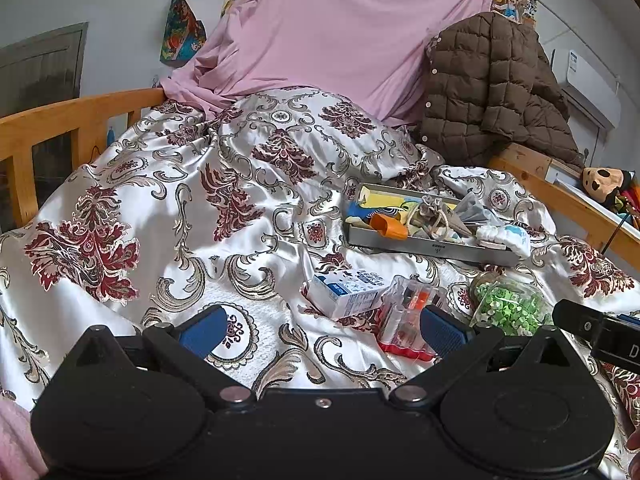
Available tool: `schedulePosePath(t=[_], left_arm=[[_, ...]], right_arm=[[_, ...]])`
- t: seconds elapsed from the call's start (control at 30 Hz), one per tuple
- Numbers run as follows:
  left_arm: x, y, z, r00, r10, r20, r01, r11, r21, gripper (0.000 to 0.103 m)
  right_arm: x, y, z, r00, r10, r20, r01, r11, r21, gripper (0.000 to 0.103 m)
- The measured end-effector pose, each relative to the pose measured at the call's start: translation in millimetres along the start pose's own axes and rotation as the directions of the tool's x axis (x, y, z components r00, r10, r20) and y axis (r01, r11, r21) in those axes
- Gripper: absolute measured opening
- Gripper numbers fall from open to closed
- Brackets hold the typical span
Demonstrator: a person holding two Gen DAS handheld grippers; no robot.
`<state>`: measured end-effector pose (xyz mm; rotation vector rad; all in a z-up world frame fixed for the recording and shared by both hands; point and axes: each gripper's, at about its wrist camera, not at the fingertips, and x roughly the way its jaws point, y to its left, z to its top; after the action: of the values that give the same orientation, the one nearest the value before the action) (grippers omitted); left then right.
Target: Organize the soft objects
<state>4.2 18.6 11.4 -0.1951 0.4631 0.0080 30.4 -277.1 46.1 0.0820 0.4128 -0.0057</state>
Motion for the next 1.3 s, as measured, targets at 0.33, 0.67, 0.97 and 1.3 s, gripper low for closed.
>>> schedulePosePath(t=[0.33,0.67,0.97,1.3], left_arm=[[0.1,-0.4,0.0,1.000,0.000,-0.002,0.000,1.000,0.000,0.102],[0.5,-0.7,0.4,1.000,0.001,-0.003,-0.001,1.000,0.001,0.102],[0.1,-0.6,0.5,1.000,0.002,-0.004,-0.002,1.000,0.001,0.102],[0.3,-1.0,1.0,1.000,0.002,-0.005,-0.002,1.000,0.002,0.102]], right_arm=[[3.2,-3.3,-1.2,1.000,0.003,-0.007,-0.003,1.000,-0.005,0.102],[3.8,-4.7,-2.5,1.000,0.003,-0.011,-0.003,1.000,-0.007,0.102],[4.7,-6.3,-3.6,1.000,0.004,-0.014,-0.004,1.000,-0.008,0.102],[4.5,-6.0,-4.4,1.000,0.003,-0.016,-0.004,1.000,-0.009,0.102]])
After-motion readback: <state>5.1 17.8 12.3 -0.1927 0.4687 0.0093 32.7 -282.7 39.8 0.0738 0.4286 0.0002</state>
